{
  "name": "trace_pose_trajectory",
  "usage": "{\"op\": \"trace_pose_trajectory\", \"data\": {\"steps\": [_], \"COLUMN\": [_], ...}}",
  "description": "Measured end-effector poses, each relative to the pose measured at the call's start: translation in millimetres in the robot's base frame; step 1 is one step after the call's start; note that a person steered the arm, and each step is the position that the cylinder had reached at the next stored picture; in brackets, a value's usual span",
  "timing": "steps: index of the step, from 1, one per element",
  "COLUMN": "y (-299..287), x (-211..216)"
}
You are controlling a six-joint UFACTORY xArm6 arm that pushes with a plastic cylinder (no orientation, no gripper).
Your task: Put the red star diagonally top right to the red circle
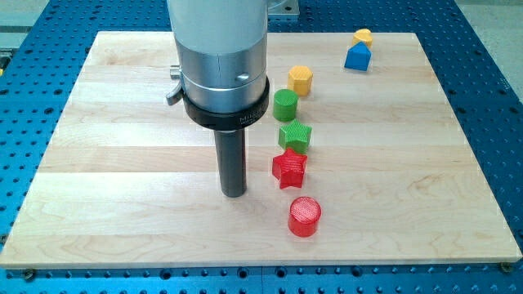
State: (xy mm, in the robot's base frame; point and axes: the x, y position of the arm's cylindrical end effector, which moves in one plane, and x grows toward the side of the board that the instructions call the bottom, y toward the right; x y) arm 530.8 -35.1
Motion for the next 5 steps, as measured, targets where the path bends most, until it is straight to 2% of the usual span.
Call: {"op": "trace_pose_trajectory", "data": {"steps": [2,4,5], "y": [-29.2,49.7,67.7], "x": [11.1,-3.0,-38.1]}}
